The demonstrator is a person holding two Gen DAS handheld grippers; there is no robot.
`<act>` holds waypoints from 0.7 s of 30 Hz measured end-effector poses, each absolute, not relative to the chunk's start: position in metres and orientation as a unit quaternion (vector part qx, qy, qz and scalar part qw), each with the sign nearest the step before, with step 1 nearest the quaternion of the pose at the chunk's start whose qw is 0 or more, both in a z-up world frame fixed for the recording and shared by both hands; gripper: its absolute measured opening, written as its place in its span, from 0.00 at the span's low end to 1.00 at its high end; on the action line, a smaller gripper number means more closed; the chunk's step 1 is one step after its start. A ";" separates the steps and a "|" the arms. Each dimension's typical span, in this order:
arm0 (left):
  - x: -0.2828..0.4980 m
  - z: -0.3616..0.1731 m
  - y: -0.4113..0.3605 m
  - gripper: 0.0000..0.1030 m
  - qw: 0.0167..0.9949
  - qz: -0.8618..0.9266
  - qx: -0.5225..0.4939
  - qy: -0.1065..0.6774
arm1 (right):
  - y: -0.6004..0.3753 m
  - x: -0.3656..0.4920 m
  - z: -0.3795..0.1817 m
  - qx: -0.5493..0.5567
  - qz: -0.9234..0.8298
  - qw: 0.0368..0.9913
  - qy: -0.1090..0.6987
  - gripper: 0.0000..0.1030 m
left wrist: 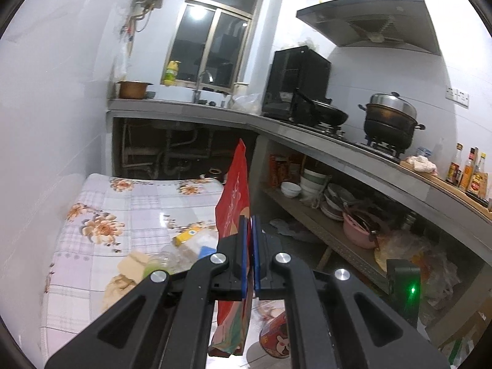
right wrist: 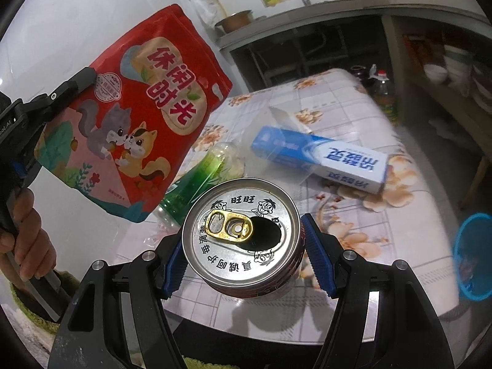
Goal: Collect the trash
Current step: 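Carry the can and snack bag to the blue wastebasket and open both tools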
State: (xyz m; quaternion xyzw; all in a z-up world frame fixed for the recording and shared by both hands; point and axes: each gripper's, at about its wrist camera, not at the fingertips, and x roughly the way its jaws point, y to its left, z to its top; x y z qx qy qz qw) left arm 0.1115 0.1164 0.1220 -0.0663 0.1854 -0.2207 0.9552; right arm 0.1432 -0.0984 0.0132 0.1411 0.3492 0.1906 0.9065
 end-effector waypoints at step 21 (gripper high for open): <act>0.146 0.120 -0.068 0.03 0.885 -0.394 -0.043 0.245 | -0.263 0.079 0.008 0.243 0.038 0.923 0.297 0.62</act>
